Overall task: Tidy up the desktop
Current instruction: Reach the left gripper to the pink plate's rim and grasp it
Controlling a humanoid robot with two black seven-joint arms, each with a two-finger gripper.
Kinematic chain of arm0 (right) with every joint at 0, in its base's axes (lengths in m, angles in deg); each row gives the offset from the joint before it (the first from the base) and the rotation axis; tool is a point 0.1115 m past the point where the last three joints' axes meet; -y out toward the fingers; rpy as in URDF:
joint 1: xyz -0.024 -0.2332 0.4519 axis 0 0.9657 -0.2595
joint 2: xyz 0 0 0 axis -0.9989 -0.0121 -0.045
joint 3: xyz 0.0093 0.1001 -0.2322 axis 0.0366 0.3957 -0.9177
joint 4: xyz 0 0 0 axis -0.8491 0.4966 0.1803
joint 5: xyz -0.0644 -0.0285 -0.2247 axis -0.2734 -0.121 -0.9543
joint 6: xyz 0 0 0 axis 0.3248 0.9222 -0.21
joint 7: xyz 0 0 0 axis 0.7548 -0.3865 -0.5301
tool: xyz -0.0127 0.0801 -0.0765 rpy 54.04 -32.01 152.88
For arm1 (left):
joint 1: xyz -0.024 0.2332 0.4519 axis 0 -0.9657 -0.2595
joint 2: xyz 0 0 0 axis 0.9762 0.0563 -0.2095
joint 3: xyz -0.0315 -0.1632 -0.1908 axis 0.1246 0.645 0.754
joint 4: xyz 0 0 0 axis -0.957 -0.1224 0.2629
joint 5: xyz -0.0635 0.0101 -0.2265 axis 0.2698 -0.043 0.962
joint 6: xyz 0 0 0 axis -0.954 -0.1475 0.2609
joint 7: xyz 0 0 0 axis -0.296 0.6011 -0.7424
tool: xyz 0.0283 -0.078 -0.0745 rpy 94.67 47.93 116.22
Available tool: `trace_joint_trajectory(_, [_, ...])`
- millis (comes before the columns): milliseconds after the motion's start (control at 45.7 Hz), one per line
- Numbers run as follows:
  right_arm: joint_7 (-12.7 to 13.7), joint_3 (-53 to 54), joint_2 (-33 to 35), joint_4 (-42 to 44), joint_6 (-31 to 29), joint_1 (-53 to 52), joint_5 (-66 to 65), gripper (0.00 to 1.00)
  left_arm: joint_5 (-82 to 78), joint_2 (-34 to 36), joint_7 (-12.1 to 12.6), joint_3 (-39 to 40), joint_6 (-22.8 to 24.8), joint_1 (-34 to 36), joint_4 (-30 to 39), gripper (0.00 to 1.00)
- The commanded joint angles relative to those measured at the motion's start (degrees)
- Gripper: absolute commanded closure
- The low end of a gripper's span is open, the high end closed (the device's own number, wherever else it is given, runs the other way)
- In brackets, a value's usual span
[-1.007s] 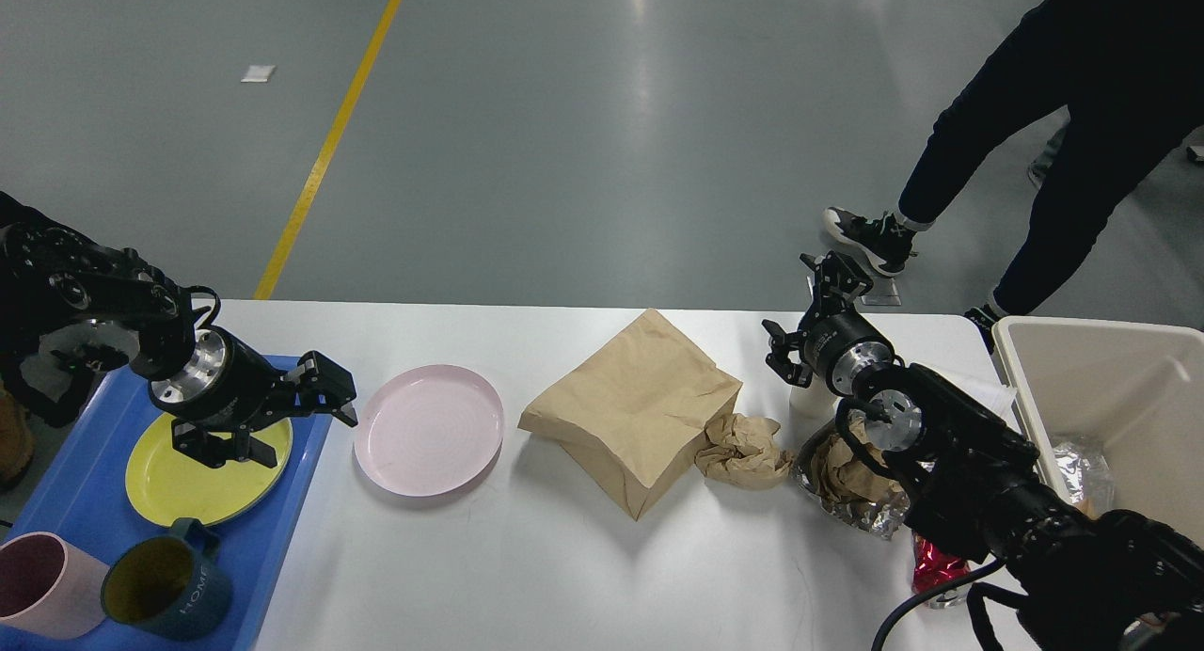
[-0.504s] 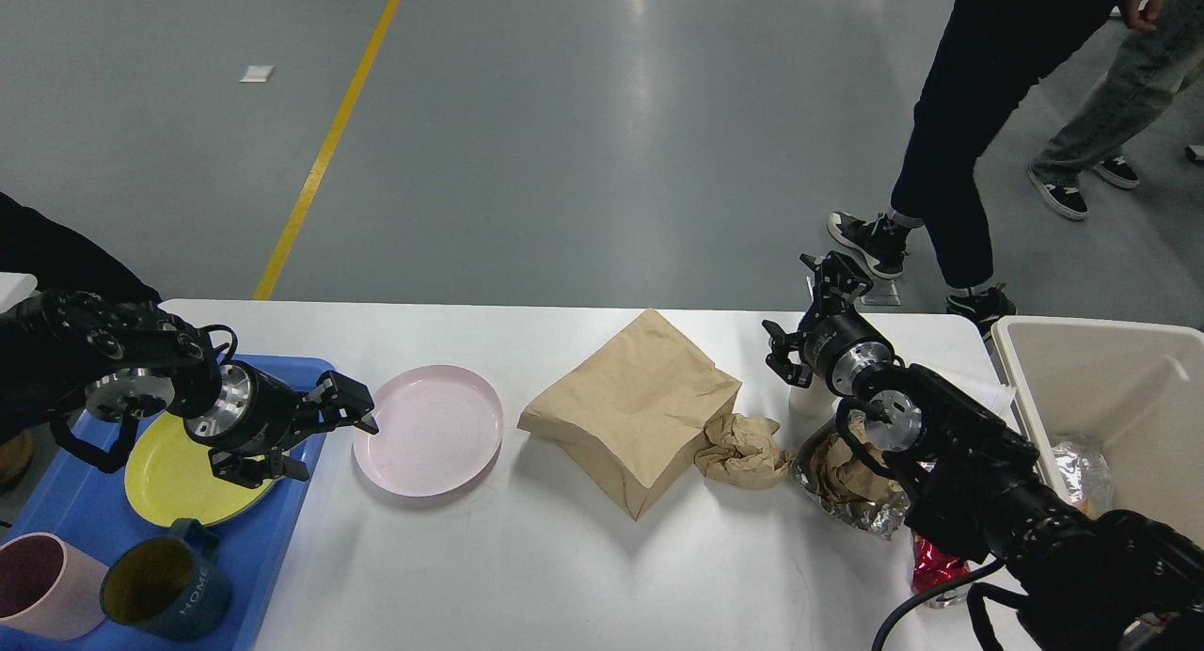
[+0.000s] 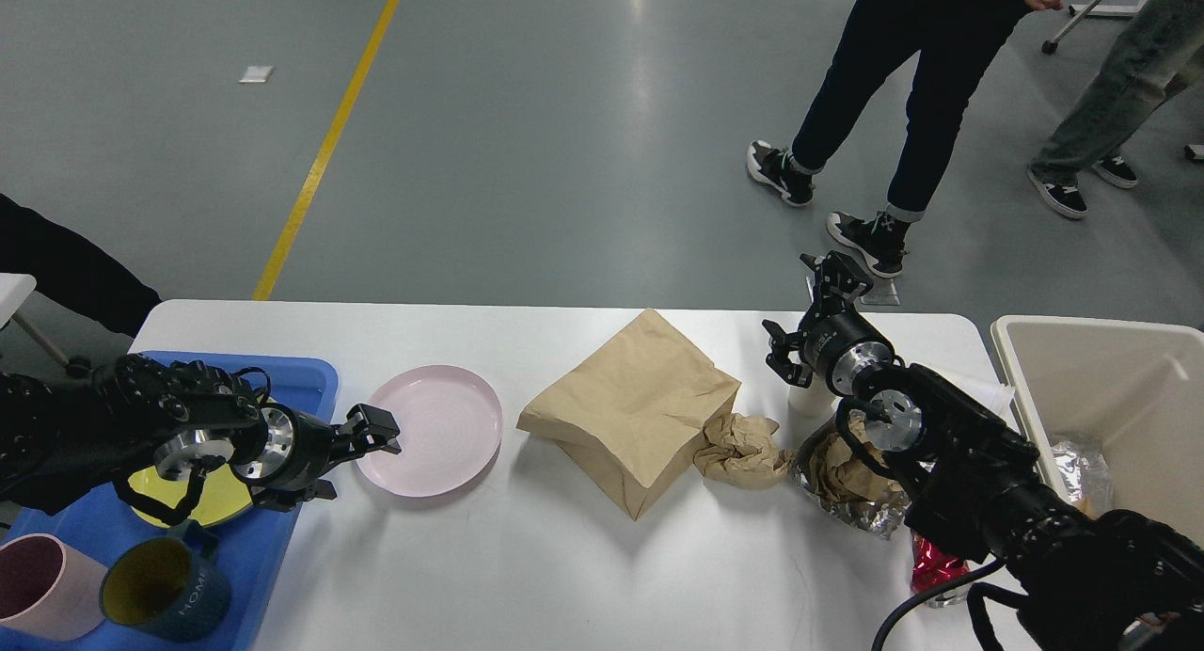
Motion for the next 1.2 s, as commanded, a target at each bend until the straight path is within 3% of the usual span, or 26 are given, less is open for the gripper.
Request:
trace_joint_trajectory(0, [0.0, 0.0, 0.0, 0.0, 0.0, 0.0, 0.0, 0.0, -0.1, -0.8, 0.0, 2.2, 0.0, -1.6, -0.3, 0.06])
trace_joint_trajectory(372, [0.0, 0.0, 0.0, 0.0, 0.0, 0.0, 0.0, 0.0, -0.3, -1.0, -0.2, 4.3, -1.3, -5.5, -6.5, 0.06])
trace_joint_trajectory(635, [0.0, 0.0, 0.0, 0.0, 0.0, 0.0, 0.0, 0.0, -0.3, -1.7, -0.2, 5.5, -3.6, -7.5, -7.4, 0.08])
trace_joint_trajectory(1182, [0.0, 0.0, 0.0, 0.0, 0.0, 0.0, 0.0, 0.0, -0.4, -3.8, -0.1, 6.6, -3.7, -9.3, -11.3, 0.12])
